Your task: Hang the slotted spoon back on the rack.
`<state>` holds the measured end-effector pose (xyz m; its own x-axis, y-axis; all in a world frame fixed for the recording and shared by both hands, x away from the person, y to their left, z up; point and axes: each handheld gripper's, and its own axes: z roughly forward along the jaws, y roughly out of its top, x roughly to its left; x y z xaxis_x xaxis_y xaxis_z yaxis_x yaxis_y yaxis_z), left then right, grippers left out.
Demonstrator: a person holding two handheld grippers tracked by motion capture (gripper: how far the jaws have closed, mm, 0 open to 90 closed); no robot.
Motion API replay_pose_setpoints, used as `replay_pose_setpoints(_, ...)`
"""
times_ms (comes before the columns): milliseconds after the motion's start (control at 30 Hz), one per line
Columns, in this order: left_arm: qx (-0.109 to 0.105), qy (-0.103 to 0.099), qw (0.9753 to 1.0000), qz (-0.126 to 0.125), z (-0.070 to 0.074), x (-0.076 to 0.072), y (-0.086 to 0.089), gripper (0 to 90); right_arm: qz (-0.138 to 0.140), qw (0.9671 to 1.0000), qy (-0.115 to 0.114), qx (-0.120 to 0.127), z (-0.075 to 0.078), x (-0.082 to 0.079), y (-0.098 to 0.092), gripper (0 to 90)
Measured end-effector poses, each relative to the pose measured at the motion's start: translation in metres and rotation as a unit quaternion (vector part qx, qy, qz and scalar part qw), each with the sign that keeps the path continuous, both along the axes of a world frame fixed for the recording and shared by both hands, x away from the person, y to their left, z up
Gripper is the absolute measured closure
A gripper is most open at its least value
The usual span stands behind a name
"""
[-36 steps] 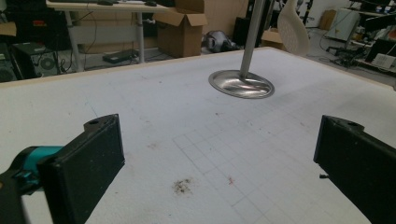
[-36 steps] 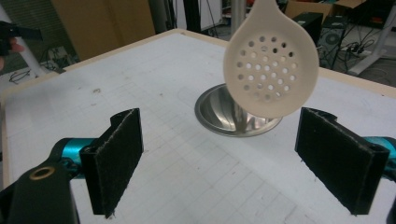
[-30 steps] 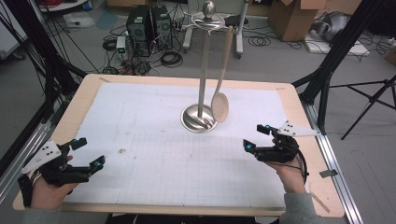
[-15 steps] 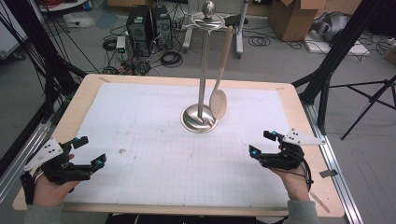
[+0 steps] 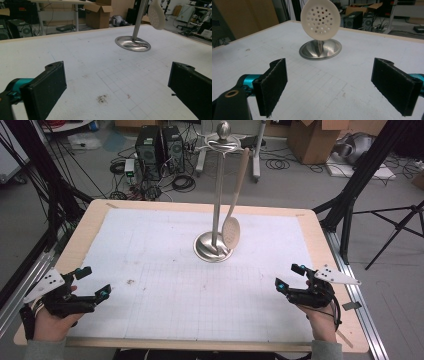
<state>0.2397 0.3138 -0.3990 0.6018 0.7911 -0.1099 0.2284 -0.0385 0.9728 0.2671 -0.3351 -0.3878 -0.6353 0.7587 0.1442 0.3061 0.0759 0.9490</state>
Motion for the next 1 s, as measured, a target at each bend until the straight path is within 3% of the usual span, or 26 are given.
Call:
replay_pose_setpoints(200, 0.002, 0.001, 1.0000, 0.005, -0.002, 0.000, 0.002, 2.0, -0.022, 0.9997, 0.000, 0.008, -0.007, -0.008, -0.013, 12.6)
replay_pose_setpoints(467, 0.015, -0.006, 0.9998, 0.012, -0.010, 0.001, 0.006, 2.0, -0.029, 0.9995, 0.007, 0.008, -0.018, -0.013, -0.021, 12.6)
replay_pose_setpoints(700, 0.006, 0.009, 0.9997, 0.022, -0.020, 0.003, 0.015, 2.0, -0.041, 0.9992, -0.001, 0.001, -0.021, -0.016, -0.024, 12.6)
replay_pose_setpoints(1000, 0.002, 0.008, 0.9995, 0.032, -0.023, 0.000, 0.023, 2.0, -0.050, 0.9987, -0.007, -0.005, -0.024, -0.021, -0.027, 12.5)
